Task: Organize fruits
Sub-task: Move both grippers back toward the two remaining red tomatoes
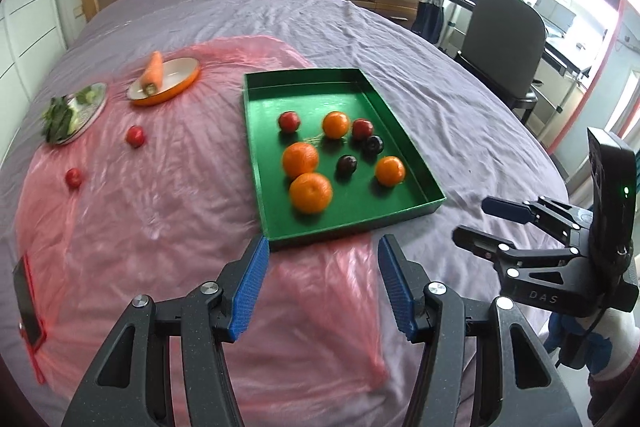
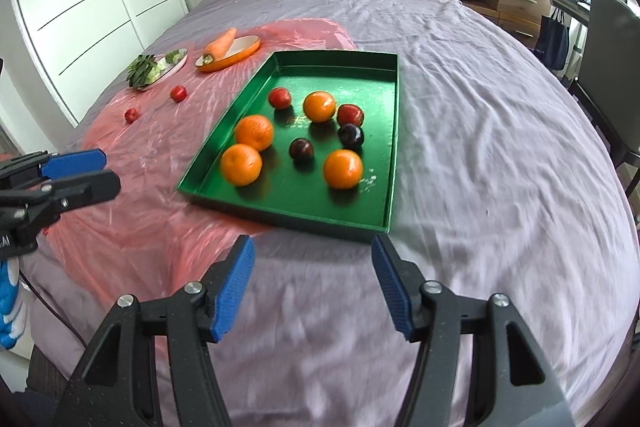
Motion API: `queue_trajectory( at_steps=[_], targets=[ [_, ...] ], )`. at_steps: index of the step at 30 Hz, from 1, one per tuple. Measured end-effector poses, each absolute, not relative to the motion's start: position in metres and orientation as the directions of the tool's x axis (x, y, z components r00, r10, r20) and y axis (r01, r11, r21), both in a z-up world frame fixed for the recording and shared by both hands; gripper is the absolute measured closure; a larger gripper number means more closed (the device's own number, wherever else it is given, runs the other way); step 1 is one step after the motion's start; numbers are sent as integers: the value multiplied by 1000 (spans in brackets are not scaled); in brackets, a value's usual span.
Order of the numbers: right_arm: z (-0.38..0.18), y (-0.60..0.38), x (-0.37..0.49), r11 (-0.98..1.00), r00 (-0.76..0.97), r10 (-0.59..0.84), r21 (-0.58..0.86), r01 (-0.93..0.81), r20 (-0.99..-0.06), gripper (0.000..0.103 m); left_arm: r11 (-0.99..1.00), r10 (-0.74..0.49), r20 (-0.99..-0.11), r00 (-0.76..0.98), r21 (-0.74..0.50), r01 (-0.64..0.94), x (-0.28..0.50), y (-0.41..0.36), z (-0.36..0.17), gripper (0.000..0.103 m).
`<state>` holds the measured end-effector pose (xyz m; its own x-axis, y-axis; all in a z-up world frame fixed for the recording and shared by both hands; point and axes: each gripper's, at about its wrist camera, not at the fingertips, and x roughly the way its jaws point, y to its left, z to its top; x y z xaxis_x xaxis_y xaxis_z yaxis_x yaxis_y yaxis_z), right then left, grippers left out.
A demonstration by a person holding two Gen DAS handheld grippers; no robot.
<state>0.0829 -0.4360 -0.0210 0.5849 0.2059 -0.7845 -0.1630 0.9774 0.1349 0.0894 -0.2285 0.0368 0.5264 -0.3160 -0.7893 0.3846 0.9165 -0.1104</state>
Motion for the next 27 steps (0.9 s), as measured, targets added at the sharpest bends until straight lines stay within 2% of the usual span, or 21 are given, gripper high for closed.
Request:
queue_trajectory(
  at_steps=[10,17,20,22,23,27],
  targets=[
    [-21,-413,48,972,569,217,118,-206,-793,0,950,-237,-773,589,-56,309,52,-181,36,47],
    [-27,-395,29,967,544,229,122,-225,-807,0,966,-205,-779,592,-62,253,36,-145,25,44],
    [-28,-384,22,963,536,238,124,-240,-810,0,972,-185,-776,603,-56,227,30,-130,22,40],
    [-28,-375,18,959,529,246,127,-252,-812,0,976,-178,-777,604,-61,209,28,-118,20,29],
    [-27,-371,16,958,527,248,125,-258,-813,0,977,-176,-776,606,-62,205,27,-114,20,27],
    [-27,-353,12,951,519,262,125,-284,-813,0,981,-168,-769,616,-70,180,21,-92,18,26]
  ],
)
